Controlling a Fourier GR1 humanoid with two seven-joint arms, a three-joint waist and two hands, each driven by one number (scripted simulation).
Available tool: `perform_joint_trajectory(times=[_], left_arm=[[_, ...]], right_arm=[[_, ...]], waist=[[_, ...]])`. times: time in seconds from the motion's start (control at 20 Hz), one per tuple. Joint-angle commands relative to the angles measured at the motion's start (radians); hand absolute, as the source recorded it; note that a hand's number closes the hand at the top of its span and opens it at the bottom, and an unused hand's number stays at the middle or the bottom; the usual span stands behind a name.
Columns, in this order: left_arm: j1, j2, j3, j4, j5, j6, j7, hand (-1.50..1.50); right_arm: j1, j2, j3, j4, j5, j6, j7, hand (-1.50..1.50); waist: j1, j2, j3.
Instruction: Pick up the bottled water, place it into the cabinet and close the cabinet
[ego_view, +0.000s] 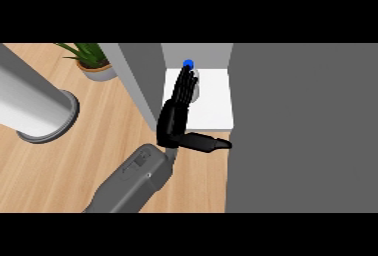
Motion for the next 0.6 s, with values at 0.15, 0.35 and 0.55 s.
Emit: perform_joint_trajectory(times=[0.15, 0.35, 0.55], left_arm=[[0.194, 0.120, -0.053, -0.306, 0.005, -0.049, 0.094, -1.50], [0.303, 0.146, -0.101, -0.403, -0.019, -0.022, 0.106, 1.50], [0.444, 0.240, -0.102, -0.514, -0.020, -0.049, 0.071, 1.50]], right_arm=[[0.022, -0.027, 0.070, -0.143, 0.123, 0.002, 0.041, -1.50], [0.061, -0.135, 0.030, -0.164, 0.105, 0.104, 0.005, 1.50], [0.056, -0.202, 0.071, -0.175, 0.157, 0.151, 0.045, 1.50]], waist=[[0.005, 0.000, -0.001], [-0.007, -0.001, 0.000], [0.002, 0.000, -0.001]])
